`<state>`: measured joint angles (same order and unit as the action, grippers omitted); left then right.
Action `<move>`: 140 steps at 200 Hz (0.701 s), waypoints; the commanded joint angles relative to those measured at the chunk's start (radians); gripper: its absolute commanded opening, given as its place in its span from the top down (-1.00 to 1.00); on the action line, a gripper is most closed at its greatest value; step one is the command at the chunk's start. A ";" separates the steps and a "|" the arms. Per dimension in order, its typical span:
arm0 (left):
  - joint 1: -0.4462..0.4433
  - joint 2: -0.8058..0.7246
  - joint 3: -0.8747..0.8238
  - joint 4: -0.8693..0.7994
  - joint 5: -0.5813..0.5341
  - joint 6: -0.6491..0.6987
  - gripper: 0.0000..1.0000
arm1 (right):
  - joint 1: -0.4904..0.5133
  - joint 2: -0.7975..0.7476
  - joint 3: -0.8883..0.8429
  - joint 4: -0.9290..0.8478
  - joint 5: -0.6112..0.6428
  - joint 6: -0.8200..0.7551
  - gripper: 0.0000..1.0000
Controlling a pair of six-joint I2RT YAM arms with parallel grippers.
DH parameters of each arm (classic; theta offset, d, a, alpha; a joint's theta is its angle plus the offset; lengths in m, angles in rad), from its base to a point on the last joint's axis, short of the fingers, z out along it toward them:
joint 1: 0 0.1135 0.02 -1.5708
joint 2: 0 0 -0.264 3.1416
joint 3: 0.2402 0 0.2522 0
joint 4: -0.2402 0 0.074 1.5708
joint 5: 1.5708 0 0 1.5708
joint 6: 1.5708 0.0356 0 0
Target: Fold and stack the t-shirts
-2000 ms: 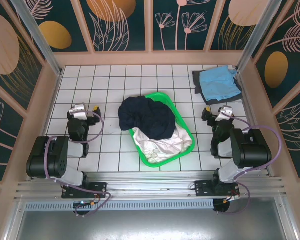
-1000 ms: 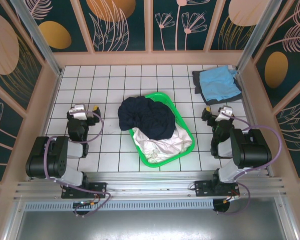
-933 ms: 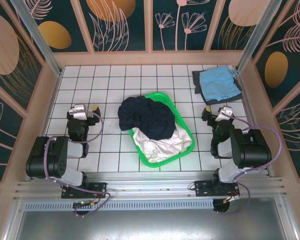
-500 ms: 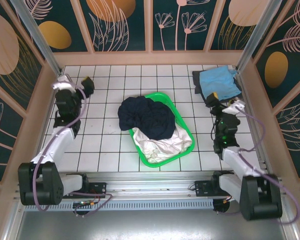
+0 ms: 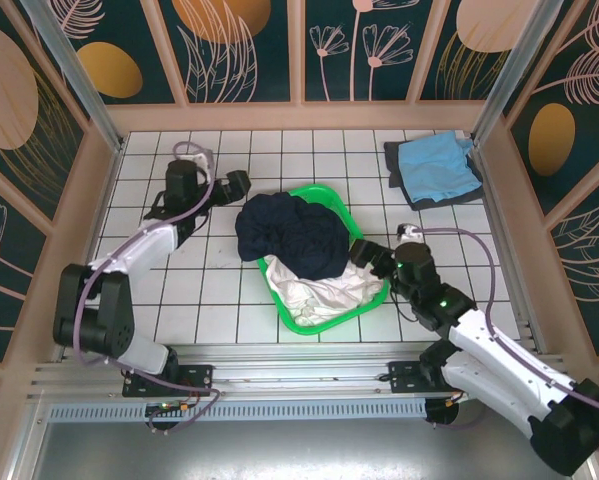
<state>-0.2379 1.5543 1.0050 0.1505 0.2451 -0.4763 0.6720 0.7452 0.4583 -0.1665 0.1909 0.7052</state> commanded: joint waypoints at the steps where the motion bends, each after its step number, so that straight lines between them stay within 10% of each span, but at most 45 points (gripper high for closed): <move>1: -0.073 0.122 0.172 -0.138 -0.028 0.129 -0.98 | 0.115 0.009 0.049 -0.301 0.141 0.165 -0.98; 52: -0.126 0.349 0.322 -0.219 -0.028 0.167 -0.98 | 0.291 0.011 0.120 -0.533 0.219 0.359 -0.98; 140: -0.126 0.357 0.303 -0.247 -0.047 0.177 -0.95 | 0.304 -0.040 0.233 -0.760 0.330 0.429 -0.98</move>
<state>-0.3656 1.9278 1.3037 -0.0414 0.2165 -0.3252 0.9661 0.7090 0.6506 -0.8551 0.4847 1.1019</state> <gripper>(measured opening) 0.986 0.990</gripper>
